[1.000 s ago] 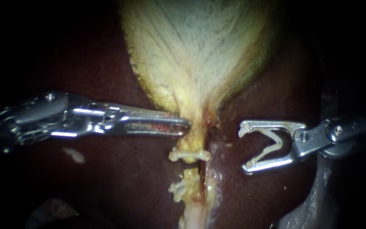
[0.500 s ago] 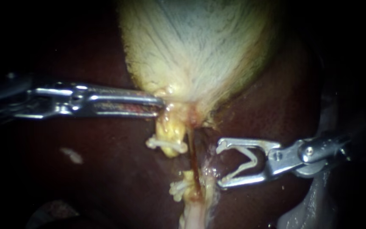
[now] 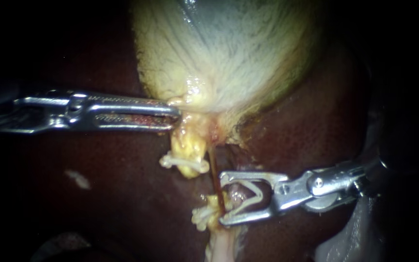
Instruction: Clipping first clip right tube
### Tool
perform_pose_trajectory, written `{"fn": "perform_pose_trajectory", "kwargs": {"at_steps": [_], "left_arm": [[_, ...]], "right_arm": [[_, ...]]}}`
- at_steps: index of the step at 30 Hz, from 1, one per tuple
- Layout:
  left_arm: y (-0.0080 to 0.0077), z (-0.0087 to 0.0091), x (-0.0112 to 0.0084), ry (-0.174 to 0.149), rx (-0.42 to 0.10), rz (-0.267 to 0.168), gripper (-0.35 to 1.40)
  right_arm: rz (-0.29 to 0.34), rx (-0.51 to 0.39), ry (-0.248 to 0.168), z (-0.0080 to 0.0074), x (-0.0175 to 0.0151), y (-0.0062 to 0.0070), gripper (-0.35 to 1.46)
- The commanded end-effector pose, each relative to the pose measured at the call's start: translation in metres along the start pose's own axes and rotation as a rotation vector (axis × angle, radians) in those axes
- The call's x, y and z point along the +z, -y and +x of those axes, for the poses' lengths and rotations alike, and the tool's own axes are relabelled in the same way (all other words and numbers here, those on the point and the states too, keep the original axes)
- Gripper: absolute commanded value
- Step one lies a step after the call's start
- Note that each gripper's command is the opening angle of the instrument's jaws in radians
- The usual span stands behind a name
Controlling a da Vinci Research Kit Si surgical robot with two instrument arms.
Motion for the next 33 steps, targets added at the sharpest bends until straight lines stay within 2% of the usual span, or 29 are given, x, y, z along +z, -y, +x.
{"fn": "perform_pose_trajectory", "kwargs": {"at_steps": [1,8,15,18,20,23,25,27,33], "left_arm": [[-0.0001,0.0001,0.0001,0.0,0.001,-0.001,-0.35],[-0.0001,0.0002,0.0002,-0.001,0.001,0.002,-0.35],[-0.0001,0.0002,0.0002,-0.001,0.001,0.002,-0.35],[-0.0001,0.0002,0.0002,-0.001,0.001,0.002,-0.35],[-0.0002,0.0002,0.0002,-0.001,0.001,0.002,-0.35],[-0.0002,0.0002,0.0002,-0.001,0.001,0.002,-0.35],[-0.0002,0.0002,0.0002,-0.001,0.001,0.002,-0.35],[-0.0002,0.0002,0.0003,-0.001,0.001,0.002,-0.35],[-0.0002,0.0002,0.0003,-0.001,0.001,0.002,-0.35]], "right_arm": [[0.005,0.009,0.002,-0.0001,0.0003,0.0003,0.6],[0.024,0.054,0.005,-0.0013,0.0007,0.0011,0.56],[0.05,0.074,0.011,-0.0022,-0.0001,0.0012,0.42],[0.058,0.072,0.011,-0.0023,-0.0003,0.0012,0.24],[0.061,0.072,0.011,-0.0023,-0.0005,0.0012,-0.01],[0.061,0.078,0.014,-0.0024,-0.0005,0.001,-0.26],[0.061,0.078,0.02,-0.0025,-0.0006,0.0009,-0.34],[0.06,0.084,0.038,-0.0027,-0.0006,0.0007,-0.35],[0.059,0.093,0.049,-0.0034,-0.0006,0.0006,-0.35]]}}
